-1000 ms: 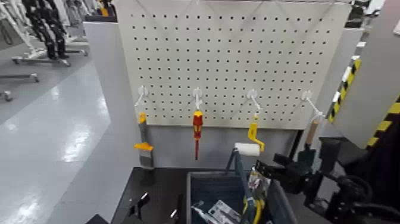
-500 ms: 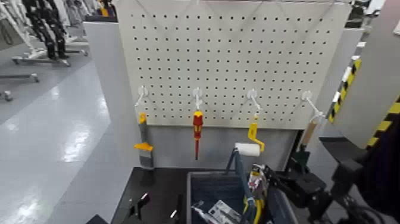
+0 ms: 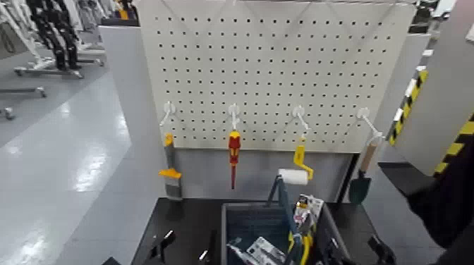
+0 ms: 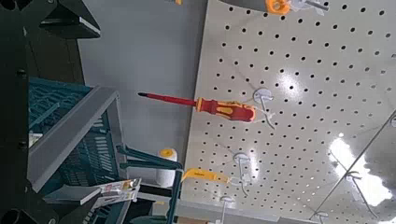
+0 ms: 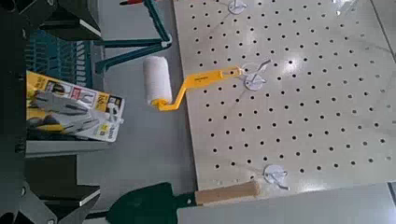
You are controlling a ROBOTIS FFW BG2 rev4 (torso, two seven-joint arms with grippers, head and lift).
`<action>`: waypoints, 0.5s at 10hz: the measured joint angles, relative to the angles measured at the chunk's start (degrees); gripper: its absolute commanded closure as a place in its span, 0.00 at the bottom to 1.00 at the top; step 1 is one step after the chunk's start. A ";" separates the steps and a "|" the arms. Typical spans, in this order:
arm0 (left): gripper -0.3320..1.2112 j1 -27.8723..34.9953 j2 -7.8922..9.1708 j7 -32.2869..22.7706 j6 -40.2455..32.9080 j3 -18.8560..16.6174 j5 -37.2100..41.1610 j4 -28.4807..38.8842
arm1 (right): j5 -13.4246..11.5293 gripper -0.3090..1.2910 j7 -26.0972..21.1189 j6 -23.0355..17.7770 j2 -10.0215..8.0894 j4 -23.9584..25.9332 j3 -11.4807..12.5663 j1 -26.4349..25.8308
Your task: Put the yellow pliers into the crate.
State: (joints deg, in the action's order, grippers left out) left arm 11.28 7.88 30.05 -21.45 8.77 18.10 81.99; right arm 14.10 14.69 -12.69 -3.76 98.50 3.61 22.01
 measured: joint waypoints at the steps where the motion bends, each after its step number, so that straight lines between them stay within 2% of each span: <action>1: 0.29 0.21 0.18 0.01 0.04 -0.10 0.00 0.16 | -1.31 0.31 -1.08 -3.42 0.67 -0.20 -0.19 2.54; 2: 0.29 0.51 0.22 0.01 0.22 -0.28 0.00 0.37 | -2.24 0.31 -3.51 -5.75 1.49 -0.05 -0.65 5.02; 3: 0.29 0.99 0.16 0.06 0.56 -0.68 0.00 0.89 | -2.52 0.31 -5.39 -6.13 2.13 0.59 -1.50 7.10; 5: 0.29 2.63 0.12 -0.02 2.77 -2.16 -0.53 3.75 | -4.09 0.31 -6.60 -6.74 1.99 1.54 -3.65 10.18</action>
State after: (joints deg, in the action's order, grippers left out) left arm 13.90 8.00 30.03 -18.68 6.61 17.57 85.74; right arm 10.00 8.08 -19.44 -1.77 100.04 -0.04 32.19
